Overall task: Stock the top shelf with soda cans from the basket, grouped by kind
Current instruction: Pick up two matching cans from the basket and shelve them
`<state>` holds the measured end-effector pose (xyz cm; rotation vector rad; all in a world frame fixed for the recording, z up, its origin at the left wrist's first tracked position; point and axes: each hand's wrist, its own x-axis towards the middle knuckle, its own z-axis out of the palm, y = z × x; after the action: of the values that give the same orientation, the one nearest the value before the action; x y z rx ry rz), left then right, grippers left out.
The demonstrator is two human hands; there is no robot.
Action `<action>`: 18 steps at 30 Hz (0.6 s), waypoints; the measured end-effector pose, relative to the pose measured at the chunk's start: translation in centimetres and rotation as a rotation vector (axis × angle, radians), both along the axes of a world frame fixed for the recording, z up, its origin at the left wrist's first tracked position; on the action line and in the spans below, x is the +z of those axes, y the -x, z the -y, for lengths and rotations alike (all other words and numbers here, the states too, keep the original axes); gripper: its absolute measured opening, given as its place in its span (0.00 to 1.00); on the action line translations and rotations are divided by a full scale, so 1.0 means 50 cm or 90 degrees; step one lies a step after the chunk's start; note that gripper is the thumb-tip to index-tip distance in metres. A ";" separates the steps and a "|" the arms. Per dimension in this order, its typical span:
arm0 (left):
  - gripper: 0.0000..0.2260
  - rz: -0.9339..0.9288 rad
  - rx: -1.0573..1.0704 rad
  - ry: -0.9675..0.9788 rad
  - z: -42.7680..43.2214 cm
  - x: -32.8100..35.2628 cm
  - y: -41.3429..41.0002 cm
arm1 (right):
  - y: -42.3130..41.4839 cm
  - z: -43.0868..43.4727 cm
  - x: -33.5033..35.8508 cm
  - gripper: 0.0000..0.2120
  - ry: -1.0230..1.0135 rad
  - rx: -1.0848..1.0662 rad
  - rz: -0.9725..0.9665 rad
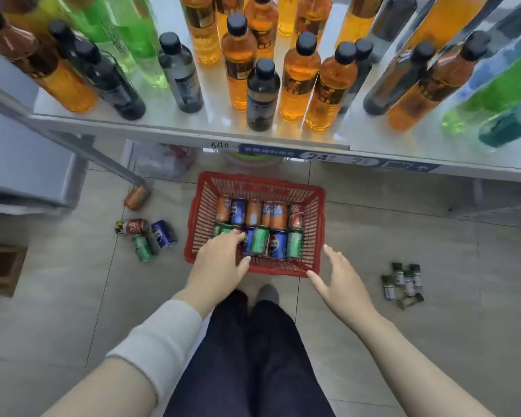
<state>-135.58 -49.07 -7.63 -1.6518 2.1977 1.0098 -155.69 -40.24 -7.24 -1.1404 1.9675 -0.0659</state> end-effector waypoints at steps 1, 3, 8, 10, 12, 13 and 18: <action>0.23 0.006 0.022 -0.035 -0.008 -0.050 -0.005 | -0.001 0.000 -0.045 0.31 -0.030 -0.012 0.018; 0.23 0.014 0.062 -0.101 -0.018 -0.155 -0.020 | -0.008 0.010 -0.136 0.31 -0.074 -0.040 0.052; 0.20 0.015 0.144 -0.181 0.000 -0.428 -0.054 | -0.041 0.068 -0.410 0.23 -0.131 -0.086 0.121; 0.21 0.033 0.142 -0.175 0.029 -0.551 -0.066 | -0.057 0.102 -0.535 0.26 -0.141 -0.089 0.124; 0.25 0.043 0.139 -0.170 0.063 -0.683 -0.079 | -0.077 0.140 -0.658 0.31 -0.158 -0.078 0.101; 0.27 0.046 0.147 -0.172 0.079 -0.744 -0.085 | -0.089 0.157 -0.716 0.31 -0.166 -0.081 0.087; 0.37 0.106 0.174 -0.170 0.140 -0.950 -0.078 | -0.152 0.215 -0.930 0.40 -0.167 -0.135 -0.043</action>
<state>-131.70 -56.09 -55.13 -1.8627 1.6827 1.1276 -148.08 -51.00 -53.72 -0.7733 2.0801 0.1184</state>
